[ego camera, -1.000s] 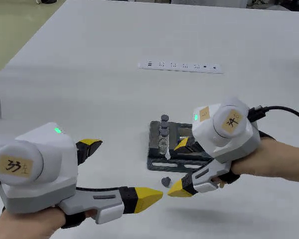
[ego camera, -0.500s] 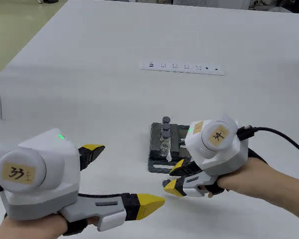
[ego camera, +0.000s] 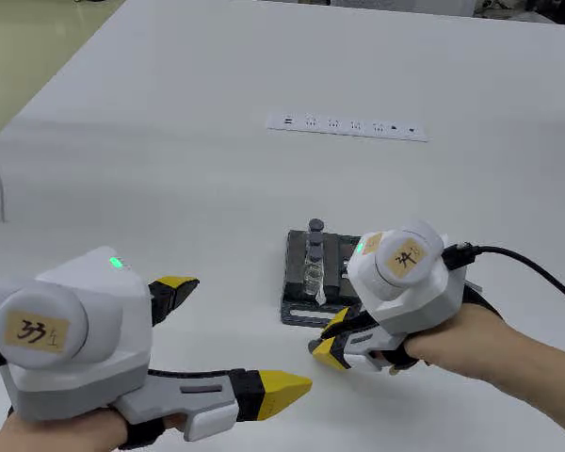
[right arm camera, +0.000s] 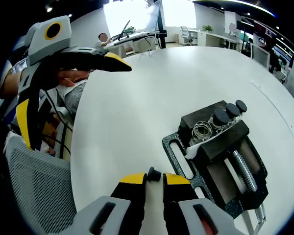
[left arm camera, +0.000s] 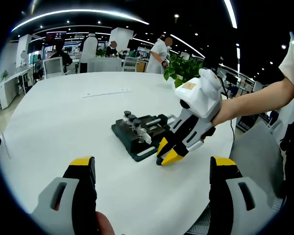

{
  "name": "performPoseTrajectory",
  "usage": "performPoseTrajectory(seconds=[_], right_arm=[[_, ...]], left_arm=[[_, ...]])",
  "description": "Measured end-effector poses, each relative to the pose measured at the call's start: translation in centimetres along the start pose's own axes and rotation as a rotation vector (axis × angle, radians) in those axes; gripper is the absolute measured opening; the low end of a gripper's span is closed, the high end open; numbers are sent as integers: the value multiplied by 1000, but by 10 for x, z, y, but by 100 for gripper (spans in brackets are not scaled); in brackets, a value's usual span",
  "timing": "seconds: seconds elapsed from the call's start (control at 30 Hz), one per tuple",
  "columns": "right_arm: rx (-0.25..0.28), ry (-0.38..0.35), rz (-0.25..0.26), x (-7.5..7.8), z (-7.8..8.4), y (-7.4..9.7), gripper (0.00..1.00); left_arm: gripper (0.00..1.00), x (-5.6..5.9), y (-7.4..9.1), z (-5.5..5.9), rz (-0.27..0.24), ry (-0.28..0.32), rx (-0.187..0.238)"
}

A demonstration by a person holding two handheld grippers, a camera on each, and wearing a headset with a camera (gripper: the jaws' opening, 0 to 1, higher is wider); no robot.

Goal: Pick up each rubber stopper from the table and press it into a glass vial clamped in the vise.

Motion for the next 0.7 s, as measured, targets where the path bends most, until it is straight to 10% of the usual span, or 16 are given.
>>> performPoseTrajectory(seconds=[0.7], right_arm=[[58,-183,-32,-1,9,0,4]], left_arm=[[94,6,-3,-6,8,-2,32]])
Point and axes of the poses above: the centre of the closed fingertips' face, and the gripper's own axes: y roughly backward along the fingers, x roughly to its right, z roughly out of its underside, the point moved 10 cm from there along y, roughly backward along the fingers, and after that the axes turned 4 degrees about -z, right-handed, at the moved point
